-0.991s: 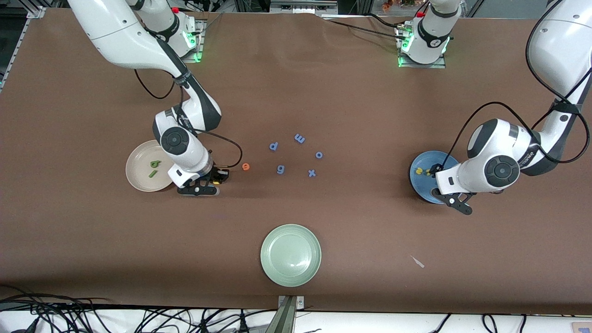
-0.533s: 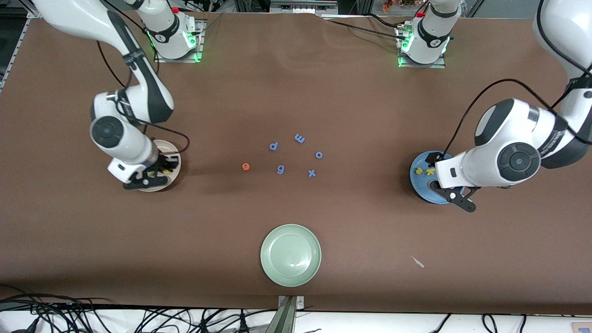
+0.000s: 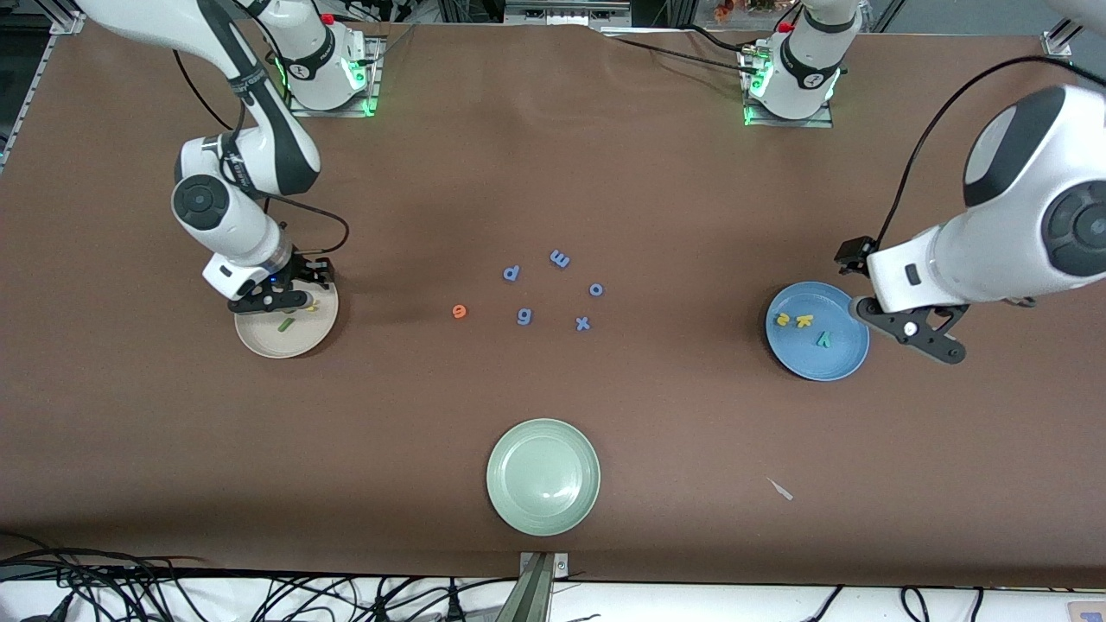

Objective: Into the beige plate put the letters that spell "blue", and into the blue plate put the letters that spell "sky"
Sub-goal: 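Return the left arm to rest while the right gripper grasps the orange 6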

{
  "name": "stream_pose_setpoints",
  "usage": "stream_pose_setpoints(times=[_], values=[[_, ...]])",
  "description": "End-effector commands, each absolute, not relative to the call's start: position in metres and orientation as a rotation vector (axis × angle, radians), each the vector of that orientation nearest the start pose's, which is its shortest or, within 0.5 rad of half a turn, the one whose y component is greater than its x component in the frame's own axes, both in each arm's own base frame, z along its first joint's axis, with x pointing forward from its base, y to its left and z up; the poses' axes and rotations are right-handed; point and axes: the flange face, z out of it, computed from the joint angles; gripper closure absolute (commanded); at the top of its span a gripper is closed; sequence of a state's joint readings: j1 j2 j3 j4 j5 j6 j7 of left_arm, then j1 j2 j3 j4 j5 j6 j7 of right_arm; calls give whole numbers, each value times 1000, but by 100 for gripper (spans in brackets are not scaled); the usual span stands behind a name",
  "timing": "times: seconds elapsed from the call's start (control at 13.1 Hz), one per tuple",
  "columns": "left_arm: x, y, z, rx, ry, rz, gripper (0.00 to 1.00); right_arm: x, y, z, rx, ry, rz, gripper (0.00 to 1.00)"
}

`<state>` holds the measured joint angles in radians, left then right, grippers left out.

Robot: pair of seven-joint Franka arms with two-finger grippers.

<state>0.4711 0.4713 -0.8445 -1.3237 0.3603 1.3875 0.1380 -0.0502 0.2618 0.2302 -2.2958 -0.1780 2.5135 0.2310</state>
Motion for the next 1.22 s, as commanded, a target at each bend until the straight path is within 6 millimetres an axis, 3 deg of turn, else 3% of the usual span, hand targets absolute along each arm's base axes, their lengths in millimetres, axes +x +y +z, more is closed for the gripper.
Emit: stream_pose_setpoints(times=[0.0, 0.08, 0.23, 0.38, 0.61, 0.69, 0.91, 1.14], values=[[619, -78, 544, -2953, 568, 357, 0, 516, 169, 246, -3163, 35, -21, 31], [623, -65, 544, -2967, 499, 335, 0, 519, 192, 246, -3154, 90, -31, 31], [625, -41, 565, -3173, 383, 182, 0, 529, 236, 238, -3122, 171, -35, 31], [622, -24, 575, -3191, 271, 147, 0, 537, 279, 228, -3088, 244, -34, 31], [586, -36, 572, -3179, 160, 52, 0, 529, 331, 207, -3067, 373, -33, 32], [576, -49, 570, -3169, 187, -20, 0, 528, 336, 201, -3068, 392, -42, 32], [571, -39, 561, -3169, 121, -33, 0, 525, 342, 181, -3064, 402, -103, 33], [561, -32, 561, -3169, -8, -24, 0, 526, 339, 176, -3078, 386, -112, 34]])
